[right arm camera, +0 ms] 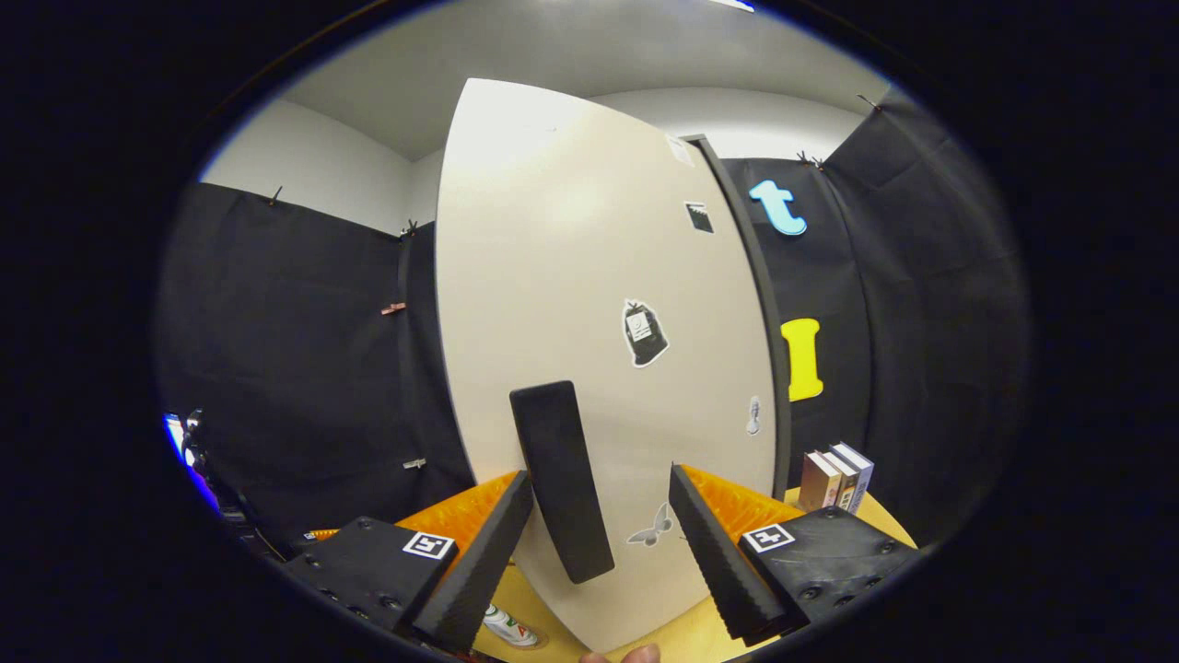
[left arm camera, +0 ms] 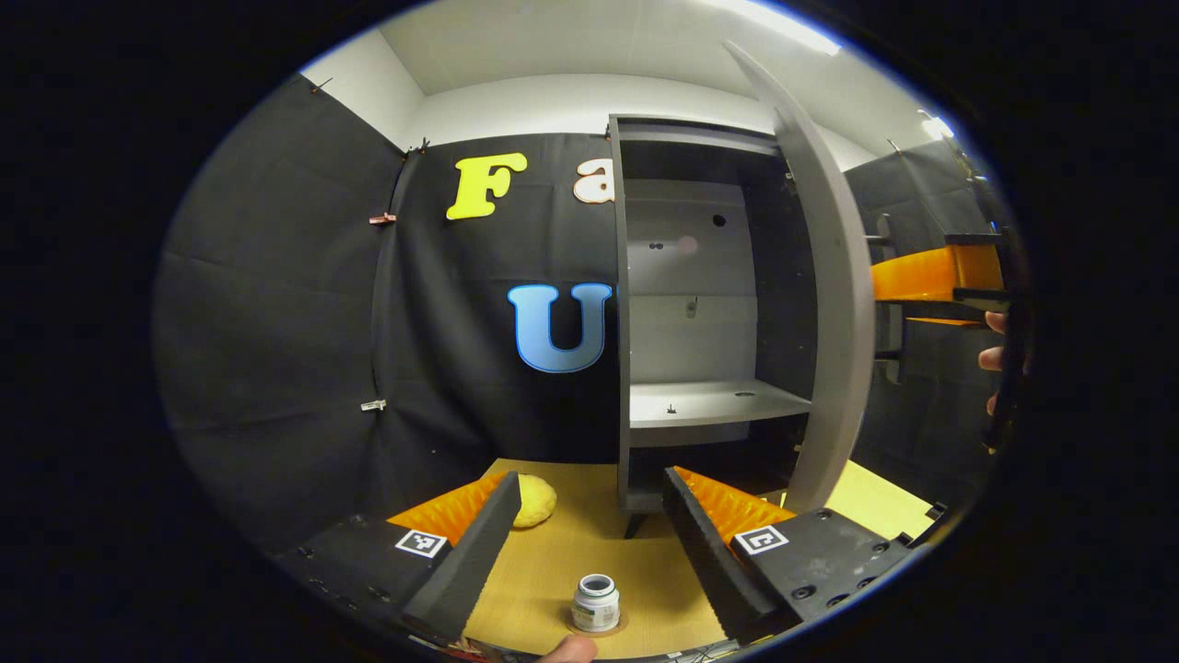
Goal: Open the cabinet door with the right hand, grasp the bottle in the cabinet with the left hand and place it on the coaster, then close the cabinet door with the right hand.
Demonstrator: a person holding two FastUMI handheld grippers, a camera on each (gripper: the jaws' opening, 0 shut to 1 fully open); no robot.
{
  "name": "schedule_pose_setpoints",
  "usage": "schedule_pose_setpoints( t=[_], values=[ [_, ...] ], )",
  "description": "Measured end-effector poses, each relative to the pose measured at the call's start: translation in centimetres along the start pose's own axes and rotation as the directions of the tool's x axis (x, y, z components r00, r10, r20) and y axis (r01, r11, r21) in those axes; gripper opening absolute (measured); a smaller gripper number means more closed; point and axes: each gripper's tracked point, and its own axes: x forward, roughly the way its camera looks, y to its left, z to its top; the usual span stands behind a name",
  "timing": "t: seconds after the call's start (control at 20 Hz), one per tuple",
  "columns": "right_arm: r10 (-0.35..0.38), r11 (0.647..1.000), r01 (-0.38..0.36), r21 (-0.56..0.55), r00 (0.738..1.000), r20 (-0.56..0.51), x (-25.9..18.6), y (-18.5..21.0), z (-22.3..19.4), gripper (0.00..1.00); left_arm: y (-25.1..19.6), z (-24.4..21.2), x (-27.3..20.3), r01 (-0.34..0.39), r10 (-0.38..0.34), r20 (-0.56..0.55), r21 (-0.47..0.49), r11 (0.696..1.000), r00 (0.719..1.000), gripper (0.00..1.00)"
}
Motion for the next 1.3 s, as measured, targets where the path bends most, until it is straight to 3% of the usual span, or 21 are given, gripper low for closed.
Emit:
schedule_pose_setpoints(
  t=[0.3, 0.6, 0.95, 1.3],
  values=[
    [0.054, 0.998, -0.054, -0.031, 0.998, -0.013, 0.5, 2.1, -0.8, 0.98, 0.0, 0.2, -0.5, -0.01, 0.01, 0.001, -0.014, 1.0, 1.0, 0.98],
    [-0.016, 0.994, 0.018, -0.107, 1.0, 0.019, -0.4, -0.7, -0.1, 0.98, -1.2, 0.1, -0.5, 0.004, -0.004, -0.007, -0.019, 1.0, 1.0, 0.97],
    [-0.08, 0.99, 0.085, -0.11, 0.996, 0.048, -1.6, -3.2, 0.5, 0.98, -2.7, 1.0, 0.1, 0.028, -0.028, 0.004, -0.037, 0.999, 1.0, 0.98],
    [-0.197, 0.97, 0.209, -0.127, 0.975, 0.098, -3.0, -6.9, 1.6, 0.98, -2.4, 1.3, 0.2, 0.037, -0.037, 0.011, -0.027, 0.999, 0.999, 0.97]
  ],
)
